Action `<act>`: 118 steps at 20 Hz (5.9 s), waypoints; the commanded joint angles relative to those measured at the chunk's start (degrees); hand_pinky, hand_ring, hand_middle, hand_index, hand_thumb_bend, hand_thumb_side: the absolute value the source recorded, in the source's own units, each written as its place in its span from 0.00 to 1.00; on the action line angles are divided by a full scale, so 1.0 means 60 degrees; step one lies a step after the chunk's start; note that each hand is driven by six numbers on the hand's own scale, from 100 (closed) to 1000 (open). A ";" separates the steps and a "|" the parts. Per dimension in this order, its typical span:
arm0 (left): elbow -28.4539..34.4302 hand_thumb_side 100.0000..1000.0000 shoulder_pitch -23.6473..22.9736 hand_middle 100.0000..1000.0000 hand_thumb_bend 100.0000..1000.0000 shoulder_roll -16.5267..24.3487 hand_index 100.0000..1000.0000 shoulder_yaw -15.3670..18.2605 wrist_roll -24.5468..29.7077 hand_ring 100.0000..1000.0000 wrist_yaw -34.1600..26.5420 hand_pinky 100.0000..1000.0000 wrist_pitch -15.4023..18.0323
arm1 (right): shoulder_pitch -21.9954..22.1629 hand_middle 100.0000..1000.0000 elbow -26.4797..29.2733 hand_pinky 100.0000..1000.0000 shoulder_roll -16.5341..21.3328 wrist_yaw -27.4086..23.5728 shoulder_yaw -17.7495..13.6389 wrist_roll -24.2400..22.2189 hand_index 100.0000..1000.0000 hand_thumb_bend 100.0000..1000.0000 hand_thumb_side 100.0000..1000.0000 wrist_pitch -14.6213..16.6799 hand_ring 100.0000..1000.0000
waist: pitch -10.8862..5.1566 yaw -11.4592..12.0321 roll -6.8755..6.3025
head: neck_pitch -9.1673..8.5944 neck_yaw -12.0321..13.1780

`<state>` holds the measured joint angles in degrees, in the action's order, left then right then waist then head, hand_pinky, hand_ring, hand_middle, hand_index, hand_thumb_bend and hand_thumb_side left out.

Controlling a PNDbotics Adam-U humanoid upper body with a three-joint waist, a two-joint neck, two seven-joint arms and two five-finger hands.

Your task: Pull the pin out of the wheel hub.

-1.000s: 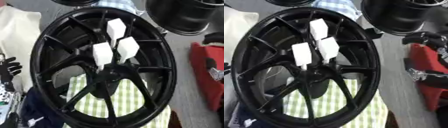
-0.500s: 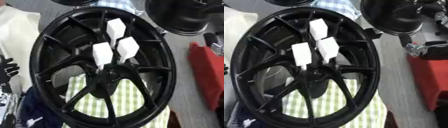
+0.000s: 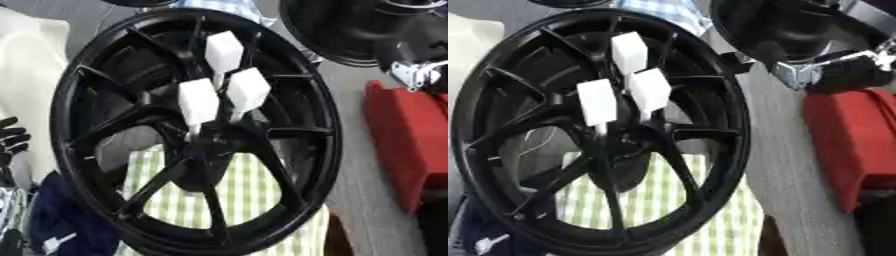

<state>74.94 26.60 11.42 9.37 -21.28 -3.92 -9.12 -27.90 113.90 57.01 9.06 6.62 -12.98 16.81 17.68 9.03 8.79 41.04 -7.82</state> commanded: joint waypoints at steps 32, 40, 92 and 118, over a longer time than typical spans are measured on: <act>0.0146 1.00 0.0374 0.47 0.05 -0.0849 0.66 -0.0366 0.0388 0.59 0.0118 0.70 -0.0278 | -0.1453 0.62 0.0116 0.76 -0.1165 0.1366 0.0076 -0.4535 0.83 0.00 0.24 -0.0666 0.66 | -0.0294 0.0963 -0.0202 | -0.0006 -0.1531; 0.0185 1.00 0.0500 0.47 0.05 -0.1220 0.66 -0.0462 0.0451 0.59 0.0175 0.69 -0.0372 | -0.1552 0.68 0.0116 0.77 -0.1218 0.1655 0.0187 -0.4482 0.83 0.00 0.27 -0.0676 0.68 | -0.0307 0.1253 -0.0274 | 0.0367 -0.1999; 0.0242 1.00 0.0702 0.47 0.06 -0.1370 0.66 -0.0559 0.0513 0.59 0.0212 0.69 -0.0539 | -0.1262 0.63 -0.0503 0.75 -0.1828 0.1732 0.0494 -0.4915 0.85 0.00 0.62 -0.0469 0.65 | -0.0183 0.1628 -0.0096 | 0.0232 -0.1539; 0.0275 1.00 0.0795 0.47 0.05 -0.1374 0.66 -0.0646 0.0600 0.59 0.0270 0.69 -0.0546 | -0.1184 0.65 -0.1106 0.74 -0.2075 0.2515 0.0574 -0.4297 0.86 0.00 0.47 -0.0162 0.65 | -0.0028 0.1821 0.0001 | 0.0192 -0.1702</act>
<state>75.32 30.37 2.96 5.81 -17.86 -2.91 -12.49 -34.68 107.20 43.60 23.68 10.33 -38.89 15.72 18.42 19.95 9.18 42.69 -17.81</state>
